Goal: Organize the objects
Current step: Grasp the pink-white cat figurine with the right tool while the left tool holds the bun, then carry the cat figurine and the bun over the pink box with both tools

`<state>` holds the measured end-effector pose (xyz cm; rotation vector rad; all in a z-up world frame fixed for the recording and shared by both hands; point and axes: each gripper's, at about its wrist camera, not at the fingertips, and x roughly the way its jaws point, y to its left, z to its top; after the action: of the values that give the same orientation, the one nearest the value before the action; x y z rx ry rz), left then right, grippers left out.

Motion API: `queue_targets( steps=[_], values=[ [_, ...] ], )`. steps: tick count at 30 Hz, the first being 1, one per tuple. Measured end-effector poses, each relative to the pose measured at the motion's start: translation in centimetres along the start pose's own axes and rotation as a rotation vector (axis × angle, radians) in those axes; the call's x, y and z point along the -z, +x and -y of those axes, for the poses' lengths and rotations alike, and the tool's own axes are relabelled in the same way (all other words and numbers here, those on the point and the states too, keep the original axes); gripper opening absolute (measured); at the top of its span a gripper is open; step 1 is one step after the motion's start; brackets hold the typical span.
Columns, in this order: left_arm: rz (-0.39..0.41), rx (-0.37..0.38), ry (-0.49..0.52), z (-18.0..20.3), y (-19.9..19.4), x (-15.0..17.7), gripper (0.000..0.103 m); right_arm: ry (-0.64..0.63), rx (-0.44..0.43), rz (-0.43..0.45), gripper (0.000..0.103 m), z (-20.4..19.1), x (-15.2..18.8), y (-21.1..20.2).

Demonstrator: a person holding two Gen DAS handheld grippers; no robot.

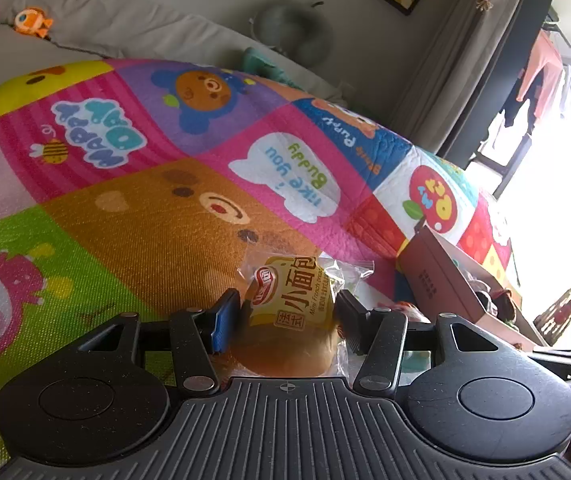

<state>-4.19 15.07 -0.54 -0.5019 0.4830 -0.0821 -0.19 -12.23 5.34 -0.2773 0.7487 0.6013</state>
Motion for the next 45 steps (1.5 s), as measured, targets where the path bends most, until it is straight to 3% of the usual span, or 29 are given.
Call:
queue_targets(
  steps=[9, 11, 12, 19, 23, 26, 28, 33, 35, 37, 42, 44, 45],
  values=[
    [0.000, 0.006, -0.009, -0.2, 0.0, 0.0, 0.058, 0.103, 0.041, 0.045, 0.062, -0.5, -3.0, 4.9],
    [0.000, 0.008, -0.014, -0.2, 0.0, 0.1, 0.058, 0.095, 0.063, 0.020, 0.048, -0.7, -2.9, 5.8],
    [0.000, 0.009, -0.016, -0.3, 0.0, 0.1, 0.058, 0.095, 0.052, 0.004, 0.048, -0.7, -2.7, 5.8],
    [-0.001, -0.008, 0.000, 0.0, 0.0, 0.2, 0.058, 0.122, 0.009, 0.041, 0.047, 2.2, 2.0, -1.5],
    [-0.017, -0.036, 0.054, 1.5, 0.0, 0.1, 0.057, 0.171, 0.124, 0.131, 0.047, 5.4, 5.9, -6.8],
    [-0.047, 0.047, 0.085, 4.3, 0.3, -0.9, 0.057, 0.199, 0.230, 0.197, 0.047, 7.4, 8.5, -9.1],
    [-0.049, 0.099, 0.154, 7.7, 0.9, -2.4, 0.057, 0.272, 0.215, 0.219, 0.047, 9.1, 9.7, -9.8],
    [-0.139, 0.263, 0.341, 18.5, 6.1, -5.8, 0.057, 0.380, 0.191, 0.304, 0.047, 11.1, 11.0, -9.3],
    [-0.172, 0.279, 0.401, 22.1, 9.2, -6.3, 0.058, 0.405, 0.190, 0.337, 0.047, 11.4, 11.2, -8.9],
    [-0.201, 0.263, 0.443, 25.1, 12.9, -6.3, 0.058, 0.426, 0.188, 0.353, 0.047, 11.8, 11.6, -8.5],
    [-0.325, 0.182, 0.403, 27.8, 21.3, -4.5, 0.058, 0.481, 0.153, 0.377, 0.047, 12.7, 12.5, -8.3],
    [-0.381, 0.120, 0.438, 28.1, 23.1, -3.3, 0.071, 0.480, 0.143, 0.381, 0.047, 12.8, 12.6, -8.2],
    [-0.398, 0.089, 0.452, 27.8, 23.4, -3.0, 0.072, 0.480, 0.139, 0.382, 0.047, 12.8, 12.6, -8.1]
  ],
)
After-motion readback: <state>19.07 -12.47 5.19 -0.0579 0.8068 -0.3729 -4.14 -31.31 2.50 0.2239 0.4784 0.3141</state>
